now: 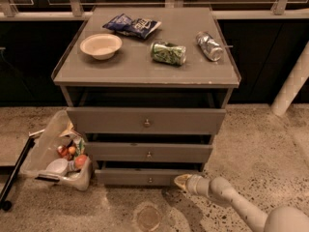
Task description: Close bottom drawer
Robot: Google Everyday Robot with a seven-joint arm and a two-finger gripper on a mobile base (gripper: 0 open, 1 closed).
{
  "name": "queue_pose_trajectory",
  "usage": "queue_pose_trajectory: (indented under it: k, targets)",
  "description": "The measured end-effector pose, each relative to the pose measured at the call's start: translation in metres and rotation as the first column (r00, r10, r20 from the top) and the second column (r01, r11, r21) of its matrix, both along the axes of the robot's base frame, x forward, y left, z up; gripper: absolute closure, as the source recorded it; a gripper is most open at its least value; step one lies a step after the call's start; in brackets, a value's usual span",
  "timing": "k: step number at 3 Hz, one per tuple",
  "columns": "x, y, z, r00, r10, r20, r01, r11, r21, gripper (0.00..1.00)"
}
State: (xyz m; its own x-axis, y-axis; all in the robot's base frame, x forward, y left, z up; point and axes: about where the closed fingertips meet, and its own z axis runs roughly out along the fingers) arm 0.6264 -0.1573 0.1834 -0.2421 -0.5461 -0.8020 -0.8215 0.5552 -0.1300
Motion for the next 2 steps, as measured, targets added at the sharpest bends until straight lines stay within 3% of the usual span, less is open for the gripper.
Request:
queue_pose_trajectory:
  k: [2]
  targets:
    - [-0.0021,-0.0032,0.0011,1.0,0.001,0.004,-0.001,1.0,0.002,0.58]
